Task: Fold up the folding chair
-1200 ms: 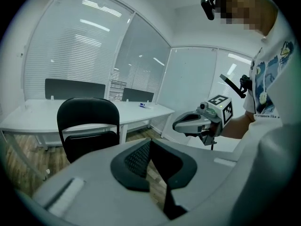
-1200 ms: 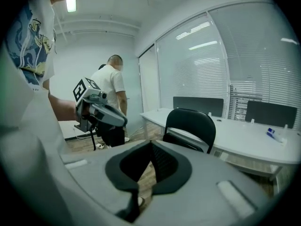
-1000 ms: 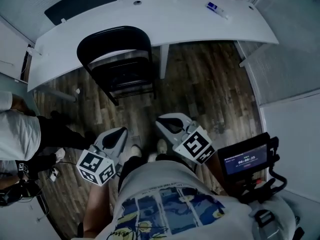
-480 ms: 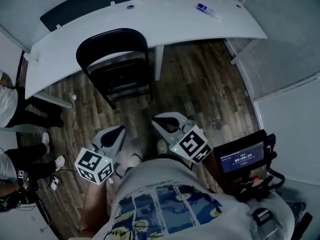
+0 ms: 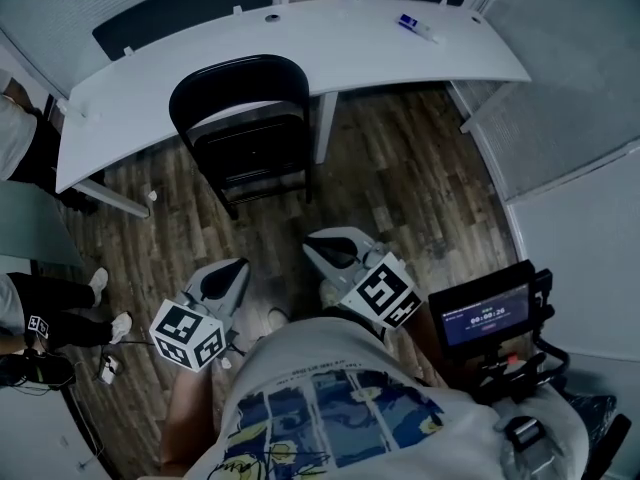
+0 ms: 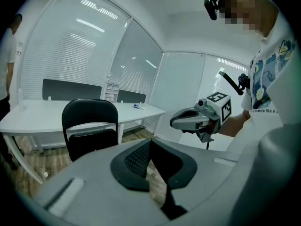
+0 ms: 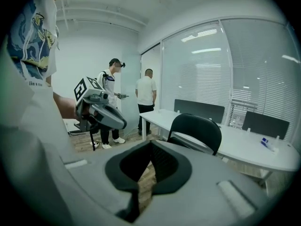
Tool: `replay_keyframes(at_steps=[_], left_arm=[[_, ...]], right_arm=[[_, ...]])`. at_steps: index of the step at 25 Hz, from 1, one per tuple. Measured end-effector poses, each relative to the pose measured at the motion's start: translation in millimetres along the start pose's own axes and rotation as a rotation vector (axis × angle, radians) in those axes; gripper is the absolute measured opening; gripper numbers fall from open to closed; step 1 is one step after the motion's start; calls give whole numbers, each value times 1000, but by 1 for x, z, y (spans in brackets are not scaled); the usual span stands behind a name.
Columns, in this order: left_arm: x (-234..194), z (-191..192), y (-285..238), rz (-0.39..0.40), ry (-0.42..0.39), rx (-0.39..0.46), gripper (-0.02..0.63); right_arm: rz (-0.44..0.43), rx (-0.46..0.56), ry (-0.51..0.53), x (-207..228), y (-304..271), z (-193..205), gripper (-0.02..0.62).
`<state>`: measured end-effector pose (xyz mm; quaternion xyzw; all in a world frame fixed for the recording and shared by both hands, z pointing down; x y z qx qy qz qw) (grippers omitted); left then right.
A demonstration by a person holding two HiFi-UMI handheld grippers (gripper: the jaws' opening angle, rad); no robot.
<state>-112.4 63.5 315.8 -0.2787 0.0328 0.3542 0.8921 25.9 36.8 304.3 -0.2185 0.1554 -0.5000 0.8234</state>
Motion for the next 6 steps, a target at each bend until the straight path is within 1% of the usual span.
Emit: replay_keyframes(at_steps=[6], left_arm=[[-5, 1, 2, 2, -2, -8, 6]], right_arm=[[-2, -1, 2, -2, -4, -3, 2]])
Point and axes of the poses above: the fingertips, and each gripper's own axes: y backward along the fingers, x to its right, z out of its underside, the point moved 3 cm from there along y, backward along the fingers, and after that the axes turned 5 degrees about -x, right-handed, at the moved point
